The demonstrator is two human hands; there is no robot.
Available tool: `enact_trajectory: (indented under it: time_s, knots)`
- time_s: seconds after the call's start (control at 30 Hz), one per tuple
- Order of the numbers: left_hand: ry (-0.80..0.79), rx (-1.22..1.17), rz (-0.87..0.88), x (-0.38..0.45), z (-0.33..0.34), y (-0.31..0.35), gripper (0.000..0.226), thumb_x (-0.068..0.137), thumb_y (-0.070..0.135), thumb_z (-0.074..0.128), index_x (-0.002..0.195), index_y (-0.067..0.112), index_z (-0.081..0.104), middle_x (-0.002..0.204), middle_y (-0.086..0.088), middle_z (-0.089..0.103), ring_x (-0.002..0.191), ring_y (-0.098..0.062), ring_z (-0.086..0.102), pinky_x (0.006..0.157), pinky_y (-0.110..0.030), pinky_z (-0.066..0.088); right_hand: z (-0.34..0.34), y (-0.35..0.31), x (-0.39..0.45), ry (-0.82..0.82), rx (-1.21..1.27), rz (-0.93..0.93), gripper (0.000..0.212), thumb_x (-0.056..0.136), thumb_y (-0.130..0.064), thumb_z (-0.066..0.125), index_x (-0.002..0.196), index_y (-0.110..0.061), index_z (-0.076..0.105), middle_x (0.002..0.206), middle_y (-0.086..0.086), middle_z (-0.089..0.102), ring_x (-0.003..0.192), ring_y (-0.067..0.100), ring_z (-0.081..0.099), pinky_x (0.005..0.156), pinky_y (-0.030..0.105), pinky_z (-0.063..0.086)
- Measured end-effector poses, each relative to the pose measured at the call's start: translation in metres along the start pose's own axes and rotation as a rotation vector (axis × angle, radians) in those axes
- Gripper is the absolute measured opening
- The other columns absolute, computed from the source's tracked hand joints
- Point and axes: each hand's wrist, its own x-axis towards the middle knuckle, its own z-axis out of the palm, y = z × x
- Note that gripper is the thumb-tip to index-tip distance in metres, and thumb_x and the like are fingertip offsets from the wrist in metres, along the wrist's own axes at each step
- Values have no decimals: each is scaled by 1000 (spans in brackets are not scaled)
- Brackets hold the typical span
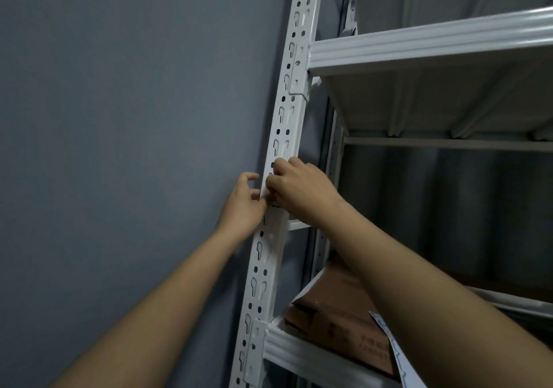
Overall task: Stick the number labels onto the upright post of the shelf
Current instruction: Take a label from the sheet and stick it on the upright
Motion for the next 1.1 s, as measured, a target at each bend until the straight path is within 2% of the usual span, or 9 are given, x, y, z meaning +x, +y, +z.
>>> enact_trajectory:
  time_s: [0.13, 0.27, 0.37, 0.57, 0.63, 0.8, 0.87, 1.0, 1.1]
  knots:
    - [5, -59, -35, 1, 0, 1, 38, 88, 12, 61, 121, 17, 44, 103, -9, 67, 93, -23, 63, 82, -33, 48, -8, -3, -1, -40, -90, -40, 30, 97, -16, 43, 125, -9, 50, 127, 9, 44, 116, 26, 42, 82, 33, 38]
    - [24, -69, -30, 0, 1, 0, 33, 87, 14, 63, 113, 22, 45, 95, -3, 65, 88, -19, 62, 76, -29, 48, -8, -4, -6, -46, -137, -57, 30, 95, -14, 40, 124, -6, 47, 127, 12, 42, 116, 29, 40, 85, 36, 38]
    - [54, -72, -13, -2, 3, -1, 33, 87, 21, 66, 111, 25, 44, 85, 7, 62, 85, -16, 61, 76, -29, 47, 3, -4, -9, 43, -71, -15, 30, 87, -9, 50, 117, -6, 52, 124, 13, 46, 113, 31, 43, 81, 36, 37]
    - [88, -108, -2, -5, 7, -3, 31, 87, 22, 66, 107, 27, 43, 83, 10, 63, 78, -11, 63, 74, -30, 51, 24, 0, -11, 184, 168, 126, 18, 76, -3, 62, 93, -8, 58, 102, 12, 52, 92, 33, 47, 65, 36, 31]
    - [100, -118, -4, -7, 8, -2, 30, 87, 21, 65, 107, 27, 43, 85, 9, 65, 79, -12, 64, 75, -33, 53, 27, 0, -14, 169, 215, 136, 15, 81, -4, 58, 95, -10, 56, 105, 9, 50, 93, 30, 44, 68, 36, 35]
    - [142, -62, 38, -14, 11, 1, 26, 87, 18, 64, 103, 25, 45, 87, 13, 60, 82, -10, 60, 77, -27, 48, 30, 10, -34, 145, 348, 254, 19, 85, -5, 58, 101, -13, 53, 108, 3, 44, 97, 20, 40, 80, 35, 43]
    - [132, -55, 68, -17, 12, 2, 25, 87, 16, 65, 102, 24, 46, 91, 14, 57, 86, -10, 59, 81, -31, 50, 30, 13, -45, 157, 474, 342, 19, 86, -2, 57, 100, -13, 54, 106, 1, 45, 98, 18, 40, 81, 35, 44]
    - [155, 63, 90, -28, 10, -2, 25, 88, 20, 63, 111, 21, 52, 122, 2, 56, 109, -14, 54, 90, -29, 44, 31, 7, -60, 217, 663, 400, 12, 91, -4, 52, 97, -12, 59, 99, -1, 49, 97, 18, 48, 81, 39, 47]
    - [175, 111, 116, -41, 6, 1, 21, 91, 20, 59, 112, 21, 57, 126, 1, 50, 110, -13, 52, 87, -24, 38, 30, -4, -66, 275, 792, 442, 9, 93, -10, 55, 97, -11, 63, 95, 0, 52, 90, 15, 52, 79, 31, 46]
